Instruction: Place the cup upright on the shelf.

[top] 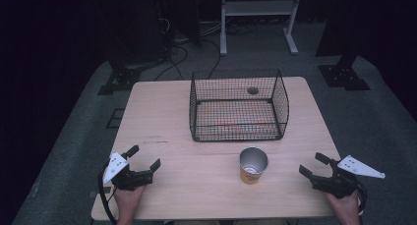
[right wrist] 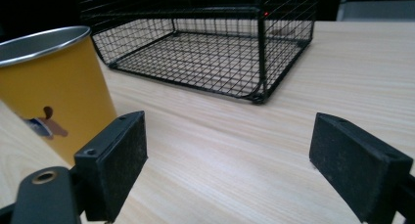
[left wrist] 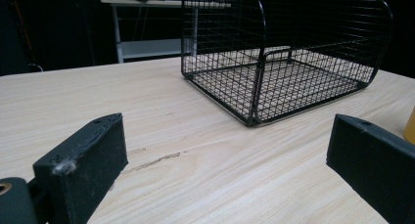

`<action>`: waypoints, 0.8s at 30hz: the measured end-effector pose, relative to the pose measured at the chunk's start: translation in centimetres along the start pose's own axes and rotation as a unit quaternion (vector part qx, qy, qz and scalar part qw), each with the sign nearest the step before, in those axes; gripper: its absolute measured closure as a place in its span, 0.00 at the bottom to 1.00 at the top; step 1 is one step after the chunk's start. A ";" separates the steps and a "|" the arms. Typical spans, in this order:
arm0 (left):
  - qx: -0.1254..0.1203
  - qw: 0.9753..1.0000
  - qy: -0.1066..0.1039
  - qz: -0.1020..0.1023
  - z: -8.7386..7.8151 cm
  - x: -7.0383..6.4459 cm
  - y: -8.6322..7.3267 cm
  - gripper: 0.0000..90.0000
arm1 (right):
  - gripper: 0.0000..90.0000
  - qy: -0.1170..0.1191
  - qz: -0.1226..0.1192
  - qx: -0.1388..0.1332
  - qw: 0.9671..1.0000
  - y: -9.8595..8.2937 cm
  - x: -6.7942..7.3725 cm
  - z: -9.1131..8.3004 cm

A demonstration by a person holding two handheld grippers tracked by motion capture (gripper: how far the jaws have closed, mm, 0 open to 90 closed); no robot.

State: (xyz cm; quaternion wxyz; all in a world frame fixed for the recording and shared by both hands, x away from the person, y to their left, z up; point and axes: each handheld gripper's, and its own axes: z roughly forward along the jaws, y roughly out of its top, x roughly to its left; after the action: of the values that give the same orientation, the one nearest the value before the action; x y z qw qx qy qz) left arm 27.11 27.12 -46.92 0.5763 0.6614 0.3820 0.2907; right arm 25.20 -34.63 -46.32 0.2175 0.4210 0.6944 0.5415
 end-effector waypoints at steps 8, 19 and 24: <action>0.001 1.000 -0.002 0.001 -0.1 -0.1 0.0 0.01 | 0.14 0.019 -0.013 0.008 1.000 0.3 0.8 0.5; -0.002 1.000 -0.006 -0.001 0.0 0.0 0.0 0.01 | 0.14 0.048 -0.026 0.015 0.998 0.6 2.1 -0.4; -0.003 1.000 -0.007 -0.001 0.0 0.0 0.0 0.01 | 0.14 0.062 -0.037 0.018 0.997 0.9 2.7 -0.4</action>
State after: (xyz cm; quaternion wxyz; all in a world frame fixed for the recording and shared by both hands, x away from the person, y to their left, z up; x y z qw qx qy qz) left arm 27.14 27.14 -46.90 0.5813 0.6614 0.3773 0.2869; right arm 23.70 -32.55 -44.93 0.1864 0.3650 0.7312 0.5454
